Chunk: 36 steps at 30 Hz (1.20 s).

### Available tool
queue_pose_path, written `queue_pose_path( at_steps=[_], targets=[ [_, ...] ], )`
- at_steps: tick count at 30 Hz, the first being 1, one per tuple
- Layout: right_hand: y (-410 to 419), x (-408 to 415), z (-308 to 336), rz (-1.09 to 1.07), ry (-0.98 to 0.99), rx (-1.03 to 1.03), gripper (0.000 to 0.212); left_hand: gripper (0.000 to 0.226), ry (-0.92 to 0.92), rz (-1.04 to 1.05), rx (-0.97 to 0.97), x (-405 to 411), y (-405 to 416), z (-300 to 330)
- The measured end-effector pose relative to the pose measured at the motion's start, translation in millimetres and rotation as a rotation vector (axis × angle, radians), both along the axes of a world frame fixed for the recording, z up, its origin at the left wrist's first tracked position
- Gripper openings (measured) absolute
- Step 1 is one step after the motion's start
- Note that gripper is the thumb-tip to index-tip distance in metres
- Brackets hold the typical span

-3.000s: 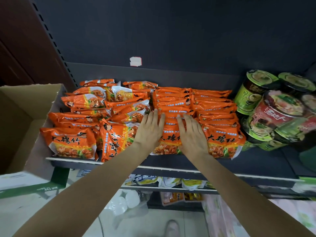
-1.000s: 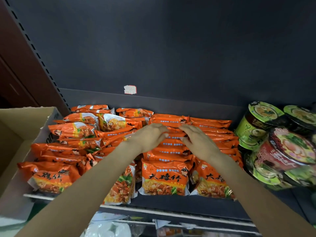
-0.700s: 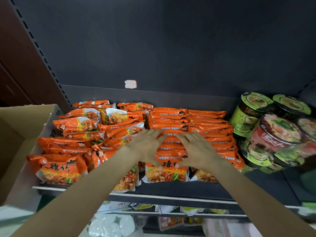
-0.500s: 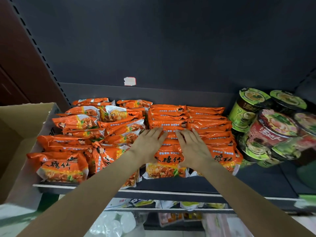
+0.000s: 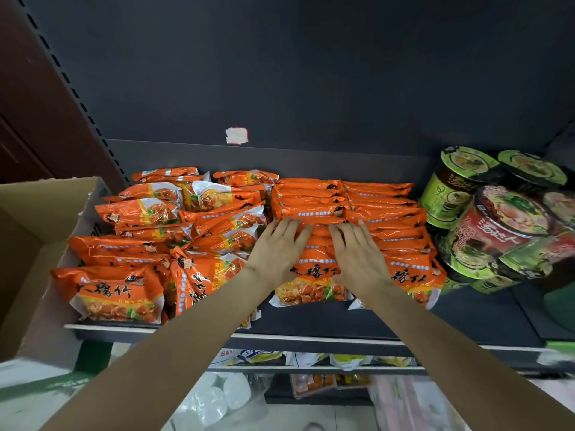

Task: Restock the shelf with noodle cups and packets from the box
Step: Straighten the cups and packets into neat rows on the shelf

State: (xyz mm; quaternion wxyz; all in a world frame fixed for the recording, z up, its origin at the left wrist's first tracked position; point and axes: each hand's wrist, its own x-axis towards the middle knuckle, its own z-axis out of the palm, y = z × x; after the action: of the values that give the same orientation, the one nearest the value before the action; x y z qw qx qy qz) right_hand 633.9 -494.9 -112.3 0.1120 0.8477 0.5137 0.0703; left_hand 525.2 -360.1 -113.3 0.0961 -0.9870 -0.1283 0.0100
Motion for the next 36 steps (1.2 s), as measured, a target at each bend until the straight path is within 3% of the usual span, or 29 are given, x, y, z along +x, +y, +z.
queue_pose_path(
  at_steps=[5, 9, 16, 26, 30, 36],
  targets=[
    [2, -3, 6, -0.064, 0.116, -0.037, 0.116, 0.112, 0.057, 0.074, -0.038, -3, 4, 3],
    [4, -8, 12, -0.071, 0.218, 0.020, 0.116, 0.098, -0.016, 0.050, -0.181, -14, 7, 17],
    [20, -47, 45, 0.014, 0.356, 0.343, 0.063, 0.037, -0.352, 0.187, -0.440, -74, 43, 49],
    [82, -67, 60, 0.060, 0.391, 0.394, 0.036, 0.024, -0.559, 0.346, -0.525, -102, 103, 58],
    [115, -45, 60, 0.045, 0.424, 0.404, 0.037, 0.033, -0.504, 0.416, -0.494, -85, 135, 54],
    [161, -10, 55, 0.087, 0.493, 0.321, 0.046, 0.053, -0.142, 0.292, -0.423, -56, 166, 42]
  ],
)
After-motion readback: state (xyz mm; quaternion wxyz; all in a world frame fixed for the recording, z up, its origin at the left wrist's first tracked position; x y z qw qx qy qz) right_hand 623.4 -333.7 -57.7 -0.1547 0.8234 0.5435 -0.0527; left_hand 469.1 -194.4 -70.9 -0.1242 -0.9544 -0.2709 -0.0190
